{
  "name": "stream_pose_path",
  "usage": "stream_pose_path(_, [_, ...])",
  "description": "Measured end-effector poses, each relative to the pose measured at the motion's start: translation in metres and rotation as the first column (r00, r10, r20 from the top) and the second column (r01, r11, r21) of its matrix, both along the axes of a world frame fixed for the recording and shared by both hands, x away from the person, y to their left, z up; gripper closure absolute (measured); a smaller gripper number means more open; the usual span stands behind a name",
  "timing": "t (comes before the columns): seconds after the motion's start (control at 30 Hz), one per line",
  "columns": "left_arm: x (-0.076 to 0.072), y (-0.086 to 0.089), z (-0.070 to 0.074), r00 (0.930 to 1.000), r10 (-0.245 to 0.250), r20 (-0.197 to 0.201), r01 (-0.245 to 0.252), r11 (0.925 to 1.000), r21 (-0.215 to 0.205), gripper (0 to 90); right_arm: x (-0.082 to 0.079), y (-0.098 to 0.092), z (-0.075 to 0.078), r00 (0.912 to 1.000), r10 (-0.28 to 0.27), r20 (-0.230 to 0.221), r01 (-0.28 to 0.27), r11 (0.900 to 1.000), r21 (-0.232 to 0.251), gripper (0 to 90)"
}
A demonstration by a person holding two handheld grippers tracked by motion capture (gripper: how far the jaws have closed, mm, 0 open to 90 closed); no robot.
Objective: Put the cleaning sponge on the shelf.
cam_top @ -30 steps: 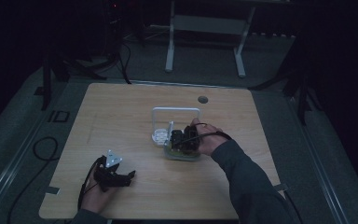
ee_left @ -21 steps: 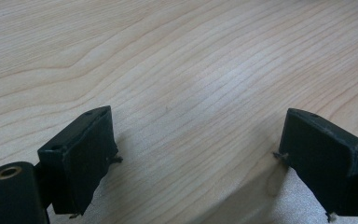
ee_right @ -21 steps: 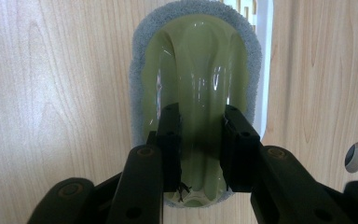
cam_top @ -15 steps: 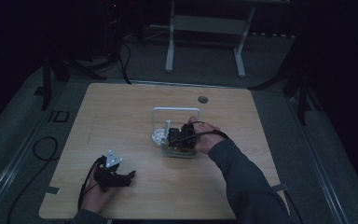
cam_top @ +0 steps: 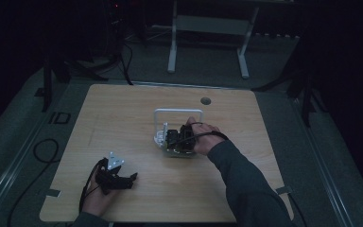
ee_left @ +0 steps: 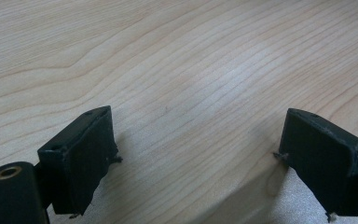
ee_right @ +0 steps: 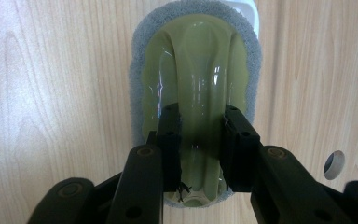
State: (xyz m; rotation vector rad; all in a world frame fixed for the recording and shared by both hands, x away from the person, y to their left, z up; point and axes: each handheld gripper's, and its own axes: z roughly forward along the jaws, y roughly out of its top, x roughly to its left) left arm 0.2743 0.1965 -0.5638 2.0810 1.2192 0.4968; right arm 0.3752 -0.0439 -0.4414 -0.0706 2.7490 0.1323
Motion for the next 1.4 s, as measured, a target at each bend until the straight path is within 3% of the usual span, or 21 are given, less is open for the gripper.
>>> stream_pose_path(0.87, [0.0, 0.0, 0.0, 1.0, 0.003, 0.0, -0.003, 1.0, 0.0, 10.7, 0.005, 0.016, 0.001, 0.9979, 0.001, 0.064, 0.0, 1.0, -0.028, 71.7])
stream_pose_path(1.4, [0.0, -0.001, 0.0, 1.0, 0.004, 0.001, -0.004, 1.0, 0.0, 10.7, 0.013, 0.021, -0.011, 0.9942, -0.01, 0.107, 0.016, 0.998, -0.056, 71.6])
